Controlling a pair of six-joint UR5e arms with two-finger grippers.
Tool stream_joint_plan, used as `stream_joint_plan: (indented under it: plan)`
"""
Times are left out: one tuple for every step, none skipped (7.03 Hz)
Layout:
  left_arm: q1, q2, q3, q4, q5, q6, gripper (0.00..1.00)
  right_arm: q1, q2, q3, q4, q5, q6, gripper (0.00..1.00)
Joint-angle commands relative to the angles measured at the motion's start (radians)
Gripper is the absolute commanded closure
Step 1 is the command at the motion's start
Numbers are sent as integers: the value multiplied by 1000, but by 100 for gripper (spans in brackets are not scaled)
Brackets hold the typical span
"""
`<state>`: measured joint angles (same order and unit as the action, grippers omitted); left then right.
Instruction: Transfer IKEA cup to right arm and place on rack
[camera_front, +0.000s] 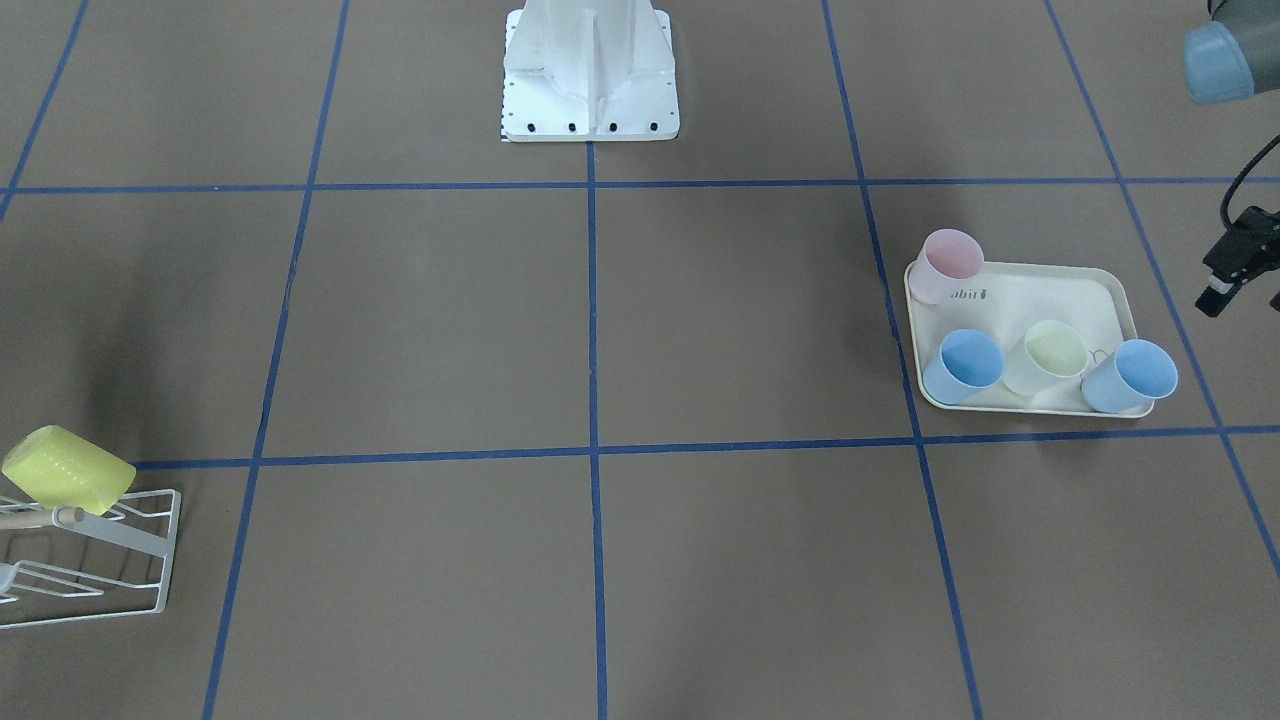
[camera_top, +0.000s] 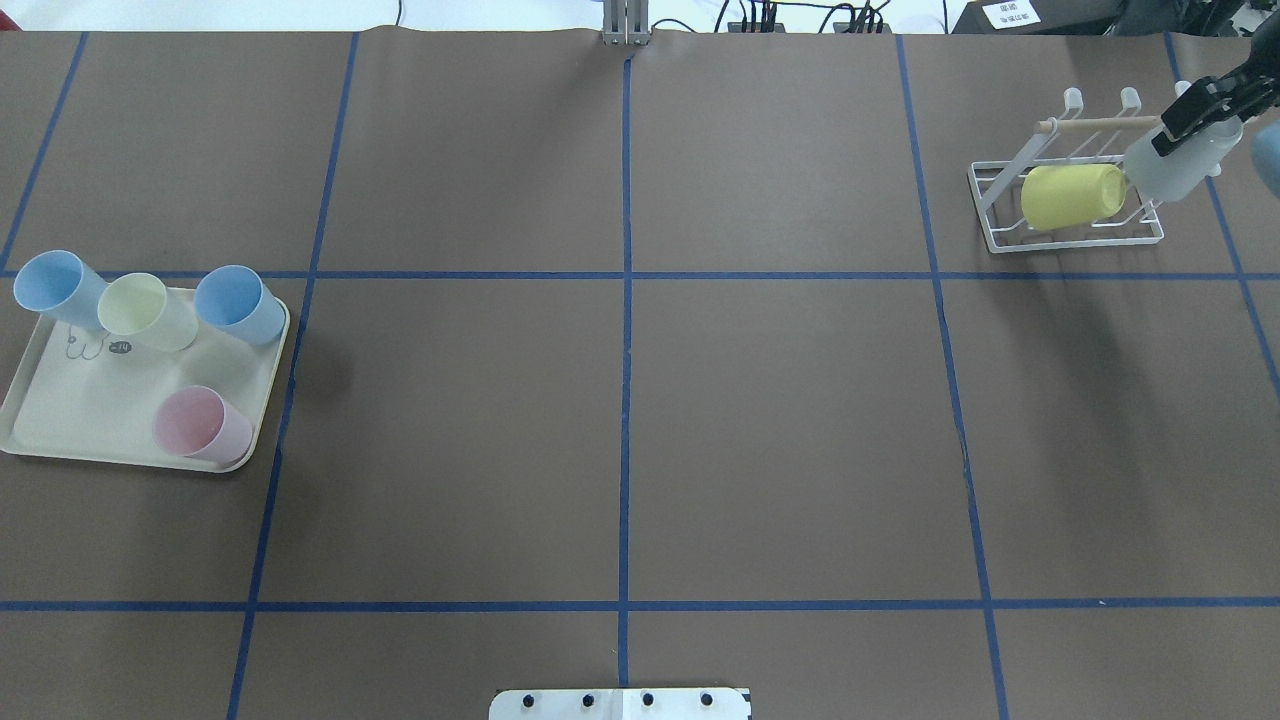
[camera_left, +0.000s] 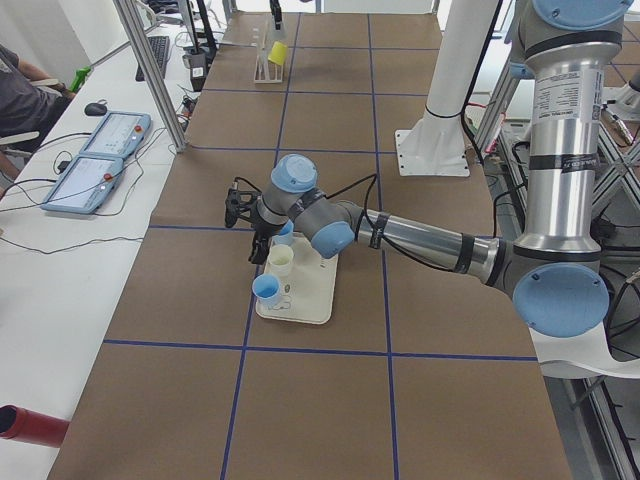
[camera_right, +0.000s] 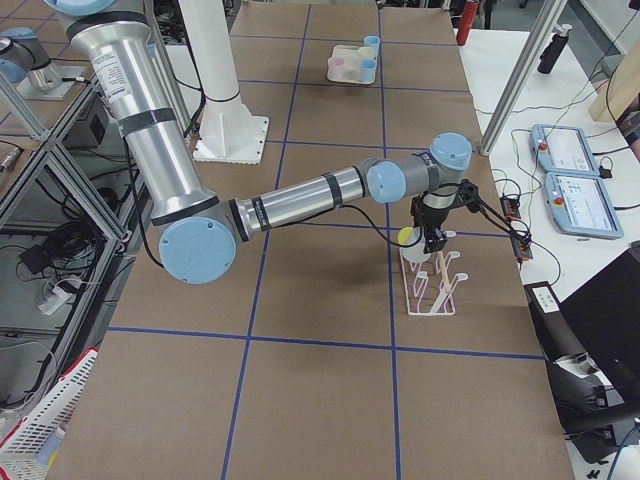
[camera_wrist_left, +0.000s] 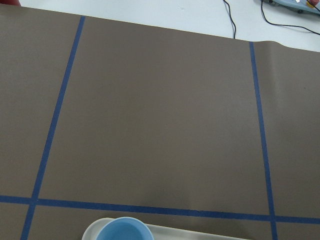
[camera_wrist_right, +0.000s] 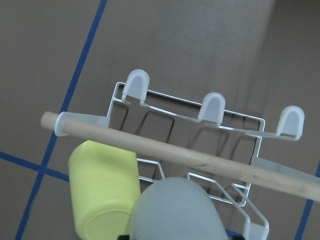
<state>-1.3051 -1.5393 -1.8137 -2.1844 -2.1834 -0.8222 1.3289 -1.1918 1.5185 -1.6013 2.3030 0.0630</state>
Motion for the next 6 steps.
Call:
stream_joint_plan:
  plan:
    - [3, 1, 1, 0, -1, 0, 0, -2, 18, -32, 3, 0, -6, 100]
    - [3, 1, 1, 0, -1, 0, 0, -2, 18, -34, 1, 0, -8, 100]
    - [3, 1, 1, 0, -1, 0, 0, -4, 20, -35, 1, -2, -8, 100]
    - [3, 1, 1, 0, -1, 0, 0, -7, 21, -41, 4, -2, -8, 100]
    - [3, 1, -1, 0, -1, -2, 0, -13, 20, -41, 4, -4, -8, 100]
    - [3, 1, -1, 0, -1, -2, 0, -14, 21, -41, 4, -10, -8, 100]
